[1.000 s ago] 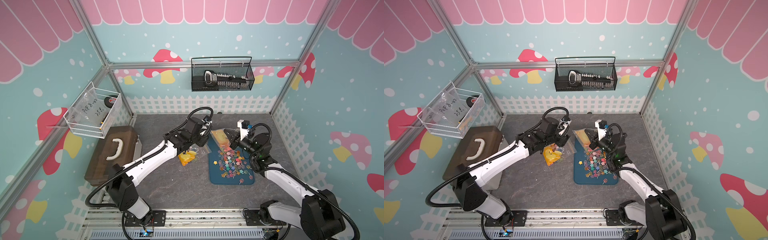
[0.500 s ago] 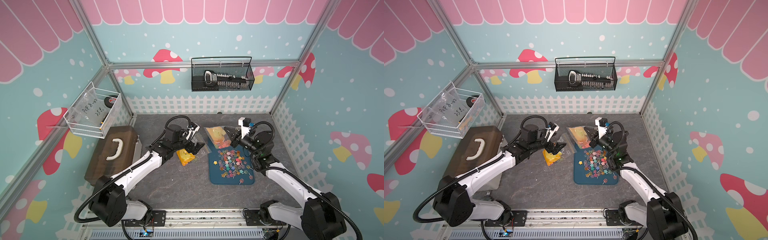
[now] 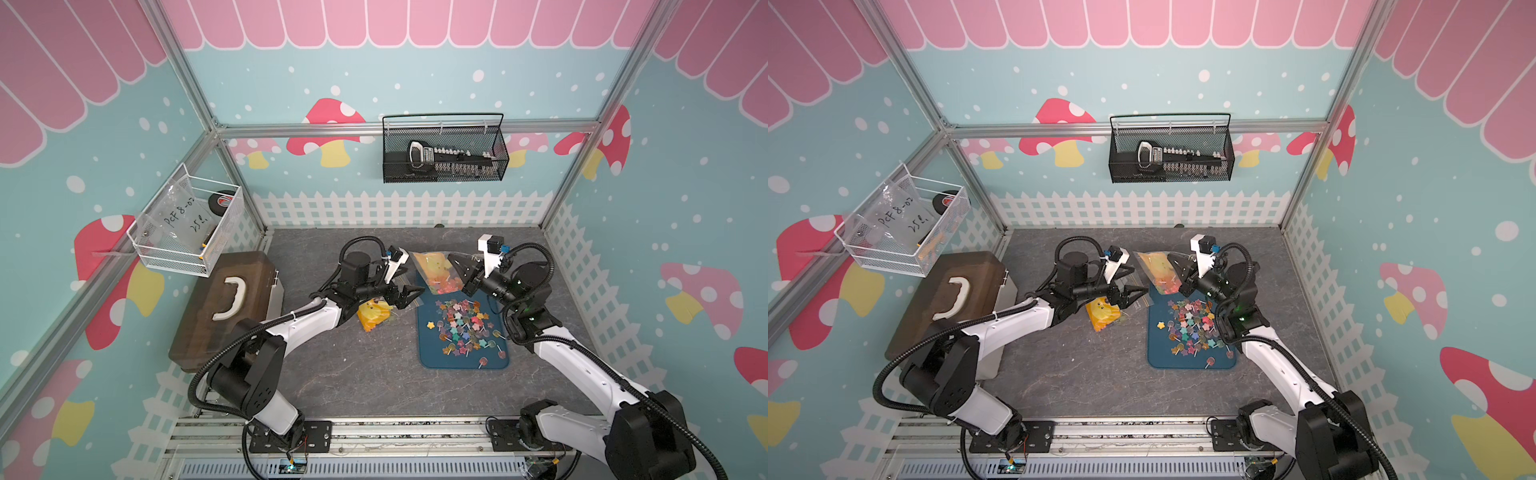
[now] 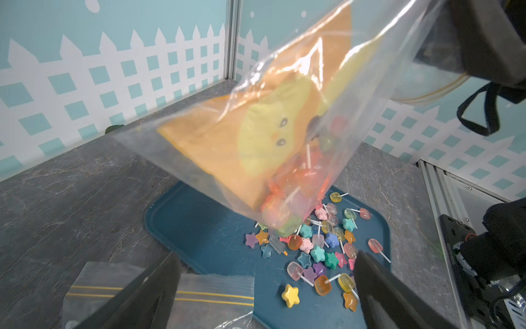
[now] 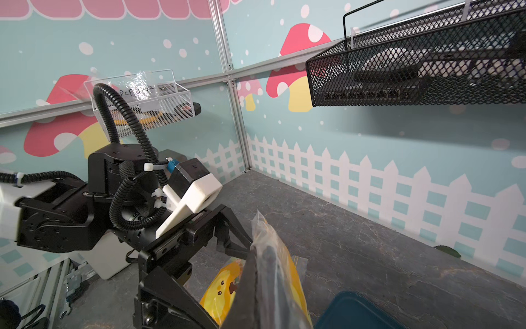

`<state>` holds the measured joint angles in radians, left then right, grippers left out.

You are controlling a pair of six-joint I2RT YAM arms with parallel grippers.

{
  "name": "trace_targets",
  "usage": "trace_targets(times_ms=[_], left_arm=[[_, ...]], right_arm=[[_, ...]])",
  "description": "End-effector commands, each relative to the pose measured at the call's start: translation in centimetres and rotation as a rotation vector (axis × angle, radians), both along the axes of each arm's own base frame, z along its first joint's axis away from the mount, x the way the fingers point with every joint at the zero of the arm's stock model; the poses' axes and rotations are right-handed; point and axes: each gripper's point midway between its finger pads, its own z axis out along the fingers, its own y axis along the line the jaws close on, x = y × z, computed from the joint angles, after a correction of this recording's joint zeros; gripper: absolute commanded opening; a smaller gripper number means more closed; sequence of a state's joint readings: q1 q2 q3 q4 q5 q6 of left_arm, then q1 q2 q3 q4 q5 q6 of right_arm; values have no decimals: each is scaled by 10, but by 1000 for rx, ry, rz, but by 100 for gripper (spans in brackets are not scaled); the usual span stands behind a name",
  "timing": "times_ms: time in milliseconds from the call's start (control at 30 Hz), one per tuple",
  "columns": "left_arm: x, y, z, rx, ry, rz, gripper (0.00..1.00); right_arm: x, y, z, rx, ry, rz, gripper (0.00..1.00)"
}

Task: Pour candies out of the ziploc bag
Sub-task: 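Pour the candies out of the ziploc bag onto the tray.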

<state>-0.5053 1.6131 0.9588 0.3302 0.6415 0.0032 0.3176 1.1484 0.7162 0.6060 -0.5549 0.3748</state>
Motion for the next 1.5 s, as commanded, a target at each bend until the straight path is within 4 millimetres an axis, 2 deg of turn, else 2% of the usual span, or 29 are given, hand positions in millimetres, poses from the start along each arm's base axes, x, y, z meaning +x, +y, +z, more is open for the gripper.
trace_targets(times_ms=[0, 233, 433, 567, 700, 933, 1100, 1467], left_arm=[[1, -15, 17, -71, -35, -55, 99], [9, -30, 13, -118, -3, -76, 96], [9, -42, 13, -130, 22, -107, 88], [3, -49, 12, -135, 50, -137, 76], [-2, -53, 2, -110, 77, -147, 69], [3, -52, -4, -102, 109, -115, 52], [5, -51, -3, -100, 120, -102, 34], [5, -47, 7, -101, 111, -69, 32]], right_arm=[[-9, -1, 34, 20, -95, 17, 0], [-10, -1, 35, 19, -101, 20, 0], [-11, -1, 34, 17, -103, 22, 0], [-11, -1, 33, 14, -104, 18, 0], [-11, -2, 34, 13, -106, 16, 0], [-13, -3, 34, 8, -107, 12, 0], [-13, -3, 33, 6, -104, 11, 0], [-13, -2, 31, 5, -97, 17, 0]])
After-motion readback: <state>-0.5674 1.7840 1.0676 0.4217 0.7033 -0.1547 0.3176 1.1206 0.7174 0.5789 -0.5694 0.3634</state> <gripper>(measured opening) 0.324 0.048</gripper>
